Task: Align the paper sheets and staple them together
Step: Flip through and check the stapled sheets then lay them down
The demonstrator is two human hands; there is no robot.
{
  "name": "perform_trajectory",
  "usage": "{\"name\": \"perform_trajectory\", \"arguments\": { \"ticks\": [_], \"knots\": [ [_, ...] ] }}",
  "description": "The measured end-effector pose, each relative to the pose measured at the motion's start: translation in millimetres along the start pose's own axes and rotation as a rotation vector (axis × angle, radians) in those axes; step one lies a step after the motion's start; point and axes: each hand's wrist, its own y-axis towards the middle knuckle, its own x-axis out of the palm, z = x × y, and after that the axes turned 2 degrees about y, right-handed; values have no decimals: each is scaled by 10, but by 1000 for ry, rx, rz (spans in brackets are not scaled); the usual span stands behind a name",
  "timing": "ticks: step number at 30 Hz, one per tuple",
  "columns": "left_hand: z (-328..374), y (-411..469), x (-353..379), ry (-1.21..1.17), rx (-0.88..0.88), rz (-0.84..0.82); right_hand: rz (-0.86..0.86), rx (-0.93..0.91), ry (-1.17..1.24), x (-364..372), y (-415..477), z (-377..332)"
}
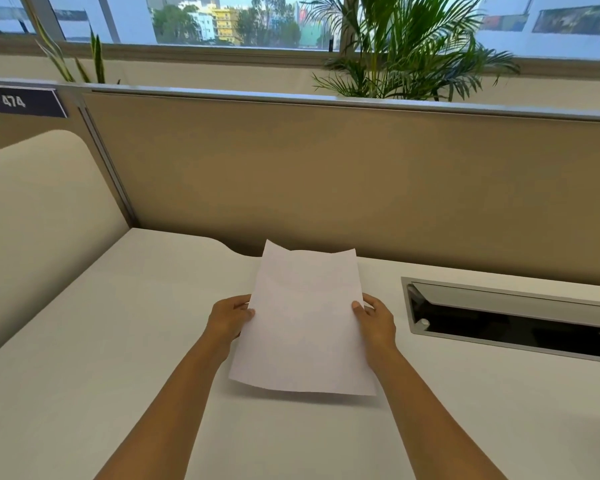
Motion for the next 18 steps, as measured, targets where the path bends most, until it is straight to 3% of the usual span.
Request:
{"name": "perform_trajectory", "arguments": {
  "ticks": [8, 18],
  "knots": [
    [-84, 241, 24, -3, 7, 158, -40, -52, -154, 138, 110, 84],
    [-197, 311, 93, 54, 96, 302, 43, -196, -291, 209, 144, 156]
  ]
}}
